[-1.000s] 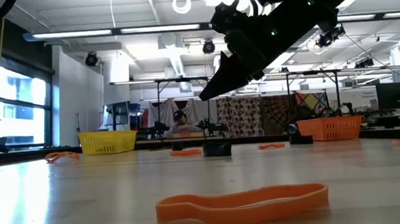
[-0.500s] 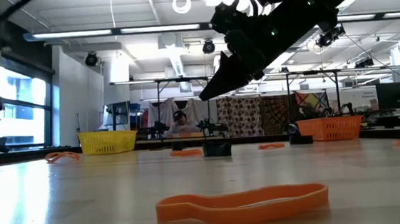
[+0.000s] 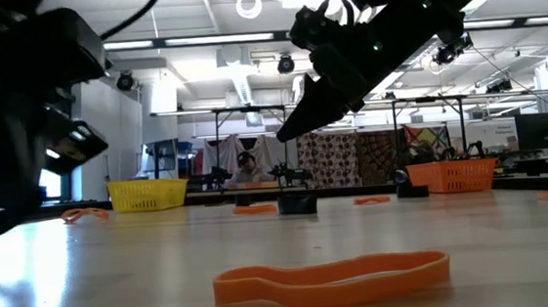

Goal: Sort rubber bands into baskets
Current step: Put the black rubber band into the orange bin

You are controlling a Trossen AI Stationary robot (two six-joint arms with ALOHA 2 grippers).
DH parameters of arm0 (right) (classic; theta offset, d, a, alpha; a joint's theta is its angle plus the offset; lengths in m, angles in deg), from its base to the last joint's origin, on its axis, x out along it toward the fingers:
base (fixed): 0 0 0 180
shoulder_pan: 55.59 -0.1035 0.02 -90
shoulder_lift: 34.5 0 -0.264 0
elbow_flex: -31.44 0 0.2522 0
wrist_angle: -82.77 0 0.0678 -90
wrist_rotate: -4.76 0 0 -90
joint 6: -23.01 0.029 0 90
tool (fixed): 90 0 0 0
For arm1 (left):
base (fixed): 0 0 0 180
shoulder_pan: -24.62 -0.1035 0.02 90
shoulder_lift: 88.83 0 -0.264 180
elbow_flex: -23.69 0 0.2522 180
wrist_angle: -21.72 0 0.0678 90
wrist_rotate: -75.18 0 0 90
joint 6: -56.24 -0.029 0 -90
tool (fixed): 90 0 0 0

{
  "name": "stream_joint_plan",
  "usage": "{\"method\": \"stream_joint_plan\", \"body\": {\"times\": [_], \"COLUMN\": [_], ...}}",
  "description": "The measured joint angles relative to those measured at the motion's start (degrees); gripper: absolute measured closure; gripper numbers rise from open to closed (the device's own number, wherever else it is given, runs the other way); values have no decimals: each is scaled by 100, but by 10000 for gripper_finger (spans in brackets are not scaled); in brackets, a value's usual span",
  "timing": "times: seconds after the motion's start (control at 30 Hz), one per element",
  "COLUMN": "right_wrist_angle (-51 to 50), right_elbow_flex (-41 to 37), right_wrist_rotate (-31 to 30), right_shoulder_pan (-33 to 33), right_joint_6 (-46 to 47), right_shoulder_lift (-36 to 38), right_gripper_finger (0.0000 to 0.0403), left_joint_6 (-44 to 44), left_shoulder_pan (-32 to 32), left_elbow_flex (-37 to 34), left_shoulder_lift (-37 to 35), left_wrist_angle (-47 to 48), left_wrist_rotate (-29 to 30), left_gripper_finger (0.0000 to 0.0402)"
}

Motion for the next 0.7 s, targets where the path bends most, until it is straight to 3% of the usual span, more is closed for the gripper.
{"method": "stream_joint_plan", "body": {"times": [0.27,0.4,0.53,0.7], "right_wrist_angle": [-70,-69,-69,-66], "right_elbow_flex": [0,0,0,0], "right_wrist_rotate": [0,-234,-824,-1359], "right_shoulder_pan": [0,0,-2,-109], "right_joint_6": [38,-45,-60,-530], "right_shoulder_lift": [0,-1,-2,0], "right_gripper_finger": [402,402,402,375], "left_joint_6": [-345,-232,462,854], "left_shoulder_pan": [-918,-1450,-1968,-2400], "left_elbow_flex": [-785,-808,-813,-813], "left_shoulder_lift": [0,-2,-1,-2], "left_wrist_angle": [-2324,-2623,-2978,-3483], "left_wrist_rotate": [71,416,813,835], "left_gripper_finger": [401,401,401,401]}}
